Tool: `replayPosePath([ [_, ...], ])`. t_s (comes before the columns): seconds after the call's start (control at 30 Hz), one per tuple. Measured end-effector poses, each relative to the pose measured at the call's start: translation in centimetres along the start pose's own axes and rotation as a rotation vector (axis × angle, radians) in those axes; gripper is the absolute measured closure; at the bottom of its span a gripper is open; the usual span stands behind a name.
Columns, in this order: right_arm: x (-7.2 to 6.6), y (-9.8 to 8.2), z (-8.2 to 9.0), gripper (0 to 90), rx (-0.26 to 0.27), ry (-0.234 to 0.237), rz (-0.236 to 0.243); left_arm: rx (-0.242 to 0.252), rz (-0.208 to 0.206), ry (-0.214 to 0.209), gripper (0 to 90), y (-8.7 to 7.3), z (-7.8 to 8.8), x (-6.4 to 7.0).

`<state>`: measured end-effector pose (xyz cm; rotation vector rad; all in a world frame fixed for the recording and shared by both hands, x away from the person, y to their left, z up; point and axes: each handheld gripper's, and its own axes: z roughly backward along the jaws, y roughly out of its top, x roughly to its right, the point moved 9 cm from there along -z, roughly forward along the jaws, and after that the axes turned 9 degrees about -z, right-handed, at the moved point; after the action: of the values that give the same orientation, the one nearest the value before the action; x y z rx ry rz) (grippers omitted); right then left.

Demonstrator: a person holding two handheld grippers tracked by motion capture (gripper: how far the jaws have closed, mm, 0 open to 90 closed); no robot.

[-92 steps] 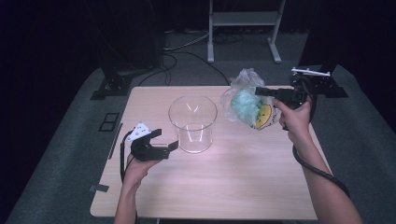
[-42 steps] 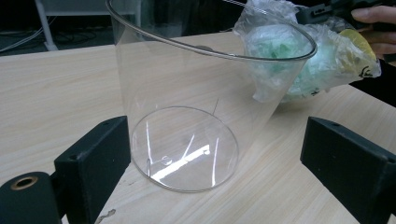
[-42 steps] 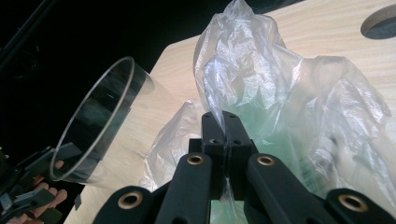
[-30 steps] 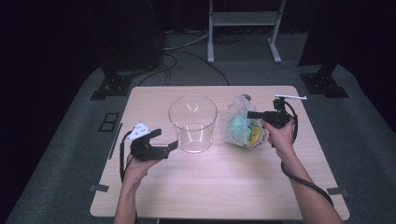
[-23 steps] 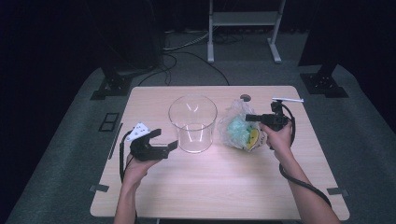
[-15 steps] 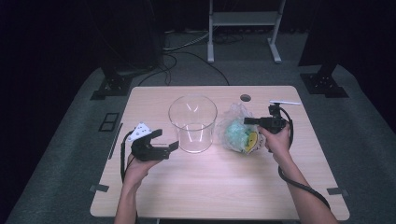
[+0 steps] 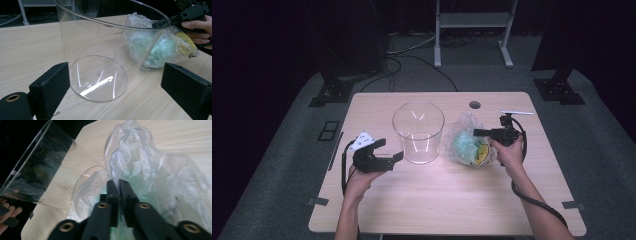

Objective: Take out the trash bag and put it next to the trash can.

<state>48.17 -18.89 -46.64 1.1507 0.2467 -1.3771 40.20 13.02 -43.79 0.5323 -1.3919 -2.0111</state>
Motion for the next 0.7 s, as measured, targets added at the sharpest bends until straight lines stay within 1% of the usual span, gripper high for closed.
replayPosePath([
  [0.1, -0.2, 0.1, 0.2, 69.7, 0.008, 0.001, 0.015, -0.002, -0.001, -0.001, 7.5, 0.0, 0.0, 0.0],
  [0.17, -0.4, 0.3, 0.5, 63.6, 0.019, 0.011, 0.025, -0.003, -0.003, -0.002, 7.5, 0.0, -0.1, 0.1],
  [0.27, -0.6, 0.6, 1.0, 54.7, 0.038, 0.011, 0.042, -0.003, -0.001, -0.002, 7.5, 0.0, 0.0, 0.1],
  [0.33, -0.6, 0.8, 1.3, 51.5, 0.048, 0.014, 0.049, -0.004, -0.003, -0.001, 7.5, -0.1, 0.0, 0.1],
  [0.47, -0.4, 1.1, 1.9, 45.1, 0.061, -0.006, 0.067, 0.002, -0.001, -0.002, 7.5, 0.1, 0.0, 0.1],
  [0.53, -0.3, 1.2, 2.2, 43.4, 0.064, -0.011, 0.070, -0.005, -0.002, -0.003, 7.5, 0.0, -0.1, 0.1],
  [0.7, -0.1, 1.8, 3.3, 40.4, 0.094, -0.031, 0.086, -0.008, -0.004, -0.004, 7.5, -0.1, -0.1, 0.2],
])
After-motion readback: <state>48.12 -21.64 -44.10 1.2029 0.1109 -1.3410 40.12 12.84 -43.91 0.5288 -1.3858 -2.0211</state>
